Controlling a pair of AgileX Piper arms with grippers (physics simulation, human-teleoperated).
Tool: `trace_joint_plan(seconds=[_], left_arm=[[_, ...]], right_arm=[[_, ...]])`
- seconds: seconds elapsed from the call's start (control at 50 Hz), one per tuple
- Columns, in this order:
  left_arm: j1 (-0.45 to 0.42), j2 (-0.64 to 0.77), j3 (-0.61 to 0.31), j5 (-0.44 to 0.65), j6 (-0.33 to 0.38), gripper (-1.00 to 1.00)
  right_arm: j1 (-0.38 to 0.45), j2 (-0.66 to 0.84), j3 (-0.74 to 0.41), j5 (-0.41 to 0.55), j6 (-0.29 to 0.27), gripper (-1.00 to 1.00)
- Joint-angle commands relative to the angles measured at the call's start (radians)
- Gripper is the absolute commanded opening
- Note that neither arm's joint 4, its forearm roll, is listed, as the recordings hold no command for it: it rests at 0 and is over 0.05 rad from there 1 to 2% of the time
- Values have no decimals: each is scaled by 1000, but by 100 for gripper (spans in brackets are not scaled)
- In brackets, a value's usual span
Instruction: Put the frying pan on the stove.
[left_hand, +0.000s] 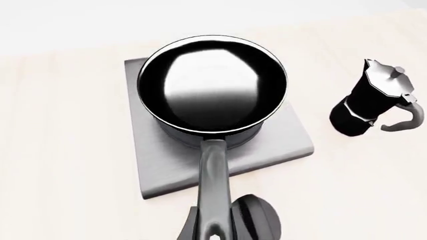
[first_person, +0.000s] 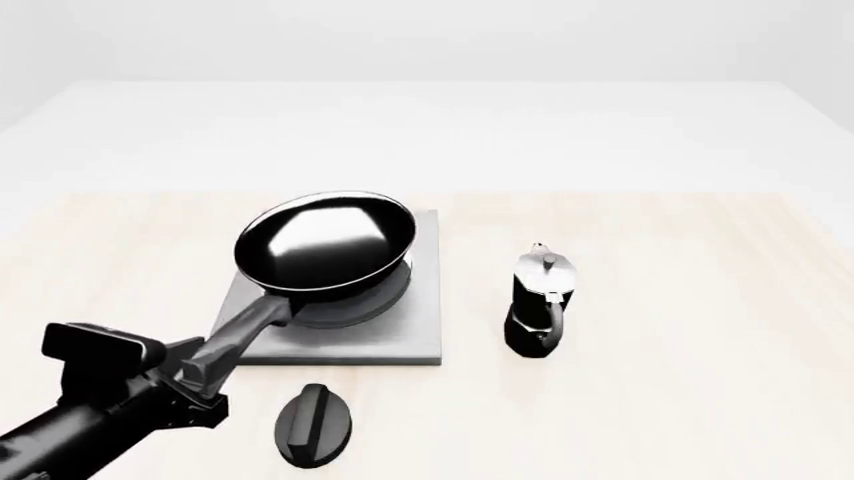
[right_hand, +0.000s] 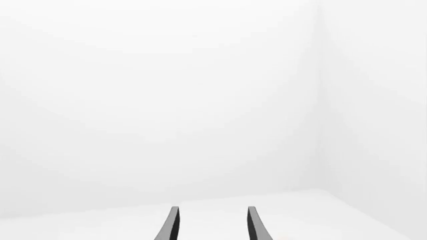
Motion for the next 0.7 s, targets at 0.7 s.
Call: trace_joint_plan(seconds=[0.7], left_arm=[[22, 139, 71, -191, -36, -100]], right_arm=[[-2, 0, -4, 3, -3, 100]])
